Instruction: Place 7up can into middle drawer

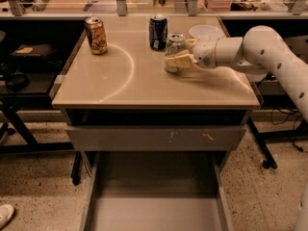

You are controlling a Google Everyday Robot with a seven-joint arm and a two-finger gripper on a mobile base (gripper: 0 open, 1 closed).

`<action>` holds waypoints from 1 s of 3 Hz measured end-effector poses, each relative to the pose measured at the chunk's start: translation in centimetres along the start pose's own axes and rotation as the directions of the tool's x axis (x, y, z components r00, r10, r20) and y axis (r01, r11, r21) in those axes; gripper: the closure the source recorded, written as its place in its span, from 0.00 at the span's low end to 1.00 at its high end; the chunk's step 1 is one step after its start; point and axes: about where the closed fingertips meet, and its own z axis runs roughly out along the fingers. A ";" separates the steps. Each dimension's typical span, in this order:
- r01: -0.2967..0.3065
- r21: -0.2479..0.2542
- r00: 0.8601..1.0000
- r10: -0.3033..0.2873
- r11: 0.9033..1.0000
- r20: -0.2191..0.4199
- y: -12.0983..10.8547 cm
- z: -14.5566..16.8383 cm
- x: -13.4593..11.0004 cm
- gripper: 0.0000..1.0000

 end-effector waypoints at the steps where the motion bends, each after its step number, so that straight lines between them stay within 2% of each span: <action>1: 0.000 0.000 1.000 0.000 1.000 0.000 0.0 0.0 0.0 0.86; 2: 0.004 -0.005 1.000 -0.004 1.000 0.014 0.8 -0.6 -0.3 1.00; 3: 0.028 0.005 0.999 -0.028 1.000 0.035 2.9 -3.4 -1.5 1.00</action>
Offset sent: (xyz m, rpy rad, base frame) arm -0.0215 -0.0079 0.0076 0.0204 -0.0206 0.0068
